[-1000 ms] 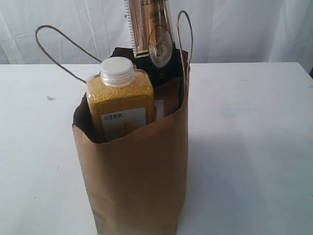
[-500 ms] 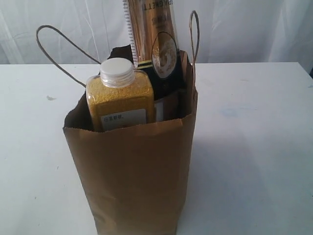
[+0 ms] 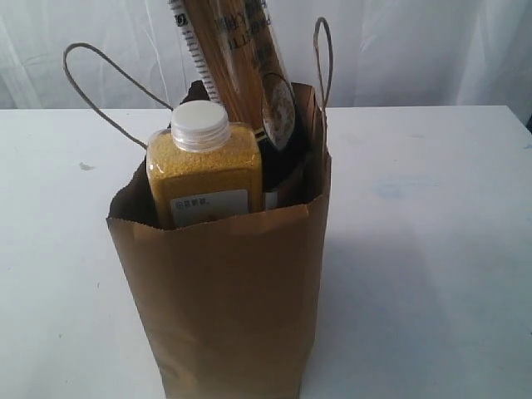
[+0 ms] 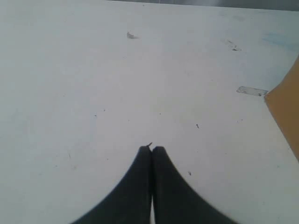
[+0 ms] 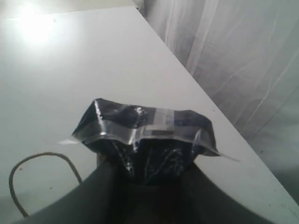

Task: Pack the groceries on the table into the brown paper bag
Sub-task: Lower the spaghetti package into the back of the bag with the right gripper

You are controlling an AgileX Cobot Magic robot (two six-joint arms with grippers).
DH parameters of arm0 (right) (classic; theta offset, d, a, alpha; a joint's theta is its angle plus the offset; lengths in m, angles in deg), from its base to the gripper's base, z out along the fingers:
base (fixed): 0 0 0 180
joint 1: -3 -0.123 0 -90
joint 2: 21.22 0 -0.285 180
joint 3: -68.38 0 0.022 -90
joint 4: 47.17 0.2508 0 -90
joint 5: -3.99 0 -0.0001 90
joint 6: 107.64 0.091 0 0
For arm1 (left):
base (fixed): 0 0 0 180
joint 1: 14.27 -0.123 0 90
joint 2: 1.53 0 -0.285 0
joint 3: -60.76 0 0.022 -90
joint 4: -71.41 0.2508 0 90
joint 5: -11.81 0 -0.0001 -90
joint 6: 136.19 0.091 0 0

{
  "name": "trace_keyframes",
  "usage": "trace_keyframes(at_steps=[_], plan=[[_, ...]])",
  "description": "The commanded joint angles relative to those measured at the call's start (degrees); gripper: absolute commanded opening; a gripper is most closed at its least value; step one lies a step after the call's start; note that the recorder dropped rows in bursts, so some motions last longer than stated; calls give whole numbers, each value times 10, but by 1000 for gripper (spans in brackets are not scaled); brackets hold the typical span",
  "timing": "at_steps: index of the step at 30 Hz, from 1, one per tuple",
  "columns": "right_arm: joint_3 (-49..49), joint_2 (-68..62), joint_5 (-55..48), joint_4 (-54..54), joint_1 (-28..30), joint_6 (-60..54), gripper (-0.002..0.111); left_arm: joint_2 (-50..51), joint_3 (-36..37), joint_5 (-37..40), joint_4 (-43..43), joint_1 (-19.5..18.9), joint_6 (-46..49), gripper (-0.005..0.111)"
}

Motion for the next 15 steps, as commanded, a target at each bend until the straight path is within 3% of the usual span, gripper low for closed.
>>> trace_keyframes(at_steps=[1, 6, 10, 15], plan=[[25, 25, 27, 95, 17, -67, 0, -2, 2, 0, -3, 1, -3, 0], [55, 45, -7, 173, 67, -125, 0, -2, 2, 0, -3, 1, -3, 0], [126, 70, -39, 294, 113, -236, 0, -2, 2, 0, -3, 1, -3, 0], [214, 86, -62, 356, 146, -311, 0, -2, 2, 0, -3, 1, -3, 0]])
